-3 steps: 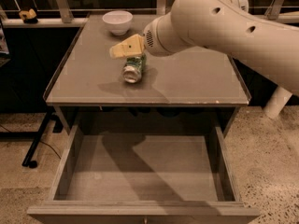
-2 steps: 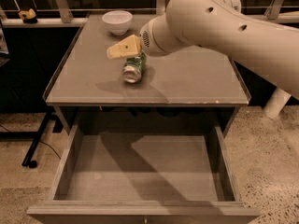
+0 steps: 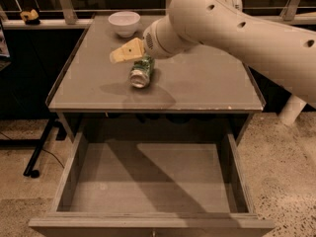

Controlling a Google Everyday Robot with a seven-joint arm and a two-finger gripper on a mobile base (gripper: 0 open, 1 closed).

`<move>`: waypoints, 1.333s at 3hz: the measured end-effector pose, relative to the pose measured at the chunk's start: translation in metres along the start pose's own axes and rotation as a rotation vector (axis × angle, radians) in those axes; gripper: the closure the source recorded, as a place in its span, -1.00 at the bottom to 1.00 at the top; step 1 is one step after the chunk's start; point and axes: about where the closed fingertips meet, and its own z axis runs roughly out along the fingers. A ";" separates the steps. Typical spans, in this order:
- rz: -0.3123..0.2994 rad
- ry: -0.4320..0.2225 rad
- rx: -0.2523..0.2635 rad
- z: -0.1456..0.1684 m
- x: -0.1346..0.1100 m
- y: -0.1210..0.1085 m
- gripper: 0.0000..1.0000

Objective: Place green can into top drawer

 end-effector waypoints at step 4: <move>0.028 0.085 -0.022 0.030 0.017 -0.001 -1.00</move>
Offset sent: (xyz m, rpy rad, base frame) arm 0.0093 0.0032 -0.0237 -0.0034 0.0689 0.0039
